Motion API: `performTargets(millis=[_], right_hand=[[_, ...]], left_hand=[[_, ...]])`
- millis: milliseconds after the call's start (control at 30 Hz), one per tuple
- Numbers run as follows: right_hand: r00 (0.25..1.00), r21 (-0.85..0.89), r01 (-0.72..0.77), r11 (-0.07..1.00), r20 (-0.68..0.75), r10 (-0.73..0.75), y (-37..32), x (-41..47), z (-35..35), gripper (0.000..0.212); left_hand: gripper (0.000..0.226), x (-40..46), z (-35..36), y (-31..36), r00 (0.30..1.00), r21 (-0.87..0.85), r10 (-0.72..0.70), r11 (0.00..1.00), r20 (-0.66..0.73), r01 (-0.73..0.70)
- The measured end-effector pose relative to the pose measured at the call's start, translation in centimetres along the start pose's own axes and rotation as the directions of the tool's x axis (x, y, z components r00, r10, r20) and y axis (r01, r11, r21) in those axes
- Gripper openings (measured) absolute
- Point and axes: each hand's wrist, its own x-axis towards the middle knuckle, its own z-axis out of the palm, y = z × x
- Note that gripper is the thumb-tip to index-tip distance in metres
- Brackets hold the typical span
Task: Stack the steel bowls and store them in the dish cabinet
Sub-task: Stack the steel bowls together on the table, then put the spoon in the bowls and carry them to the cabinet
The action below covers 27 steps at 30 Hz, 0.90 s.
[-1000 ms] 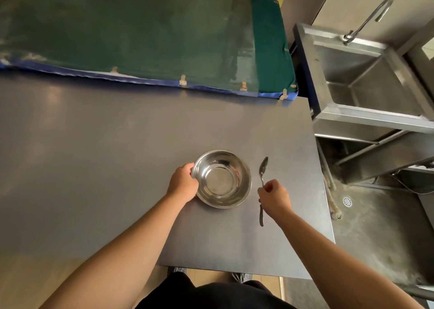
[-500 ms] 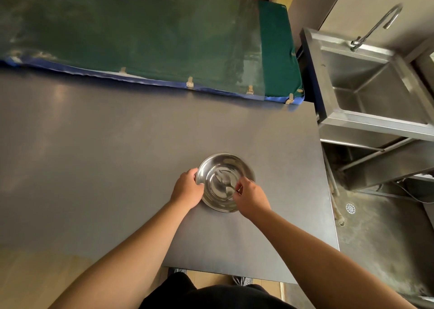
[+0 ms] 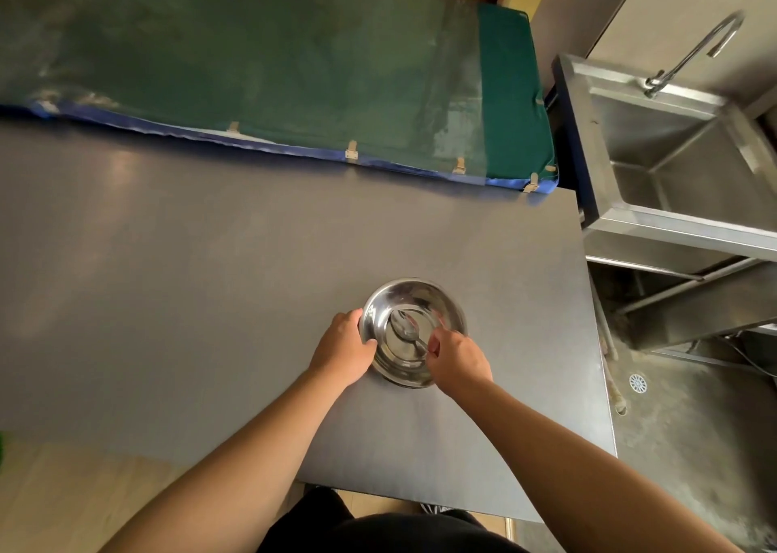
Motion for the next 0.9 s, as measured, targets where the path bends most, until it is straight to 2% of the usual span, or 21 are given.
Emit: performTargets(millis=[100, 233, 333, 400, 467, 567, 633, 900], right_hand=[[0.998, 0.106, -0.035, 0.994, -0.052, 0.041, 0.2, 0.3, -0.9, 0.016], [0.973, 0.334, -0.161, 0.929, -0.105, 0.206, 1.4, 0.9, -1.9, 0.03], [0.955, 0.415, -0.264, 0.871, -0.015, 0.296, 2.3, 1.4, -2.2, 0.053], [0.949, 0.431, -0.308, 0.848, 0.073, 0.308, 2.3, 1.5, -2.4, 0.054], [0.945, 0.454, -0.326, 0.83, 0.127, 0.302, 2.2, 1.5, -2.6, 0.048], [0.936, 0.495, -0.35, 0.795, 0.152, 0.317, 2.2, 1.2, -2.7, 0.047], [0.929, 0.52, -0.367, 0.771, 0.17, 0.328, 2.2, 0.7, -2.6, 0.046], [0.911, 0.624, -0.371, 0.688, 0.101, 0.4, 2.8, -3.2, -3.7, 0.038]], left_hand=[[0.057, 0.5, 0.0, 0.1, 1.0, 0.033, 0.009, 0.999, 0.007, -0.01], [0.074, 1.2, -0.2, 0.6, 0.999, 0.01, -0.049, 0.999, 0.02, 0.048], [0.076, 1.9, -0.4, 1.0, 0.996, -0.04, -0.078, 0.996, 0.033, 0.079], [0.076, 2.2, -0.5, 1.2, 0.995, -0.033, -0.08, 0.996, 0.055, 0.081], [0.067, 2.2, -0.7, 1.4, 0.995, -0.017, -0.074, 0.997, 0.072, 0.075], [0.028, 2.2, -0.8, 1.5, 0.998, -0.025, -0.026, 0.999, 0.057, 0.027], [0.016, 2.1, -1.0, 1.4, 0.997, -0.042, -0.004, 0.999, 0.073, 0.007], [0.026, 1.5, -1.9, 2.3, 0.986, -0.066, 0.113, 0.992, 0.126, -0.105]])
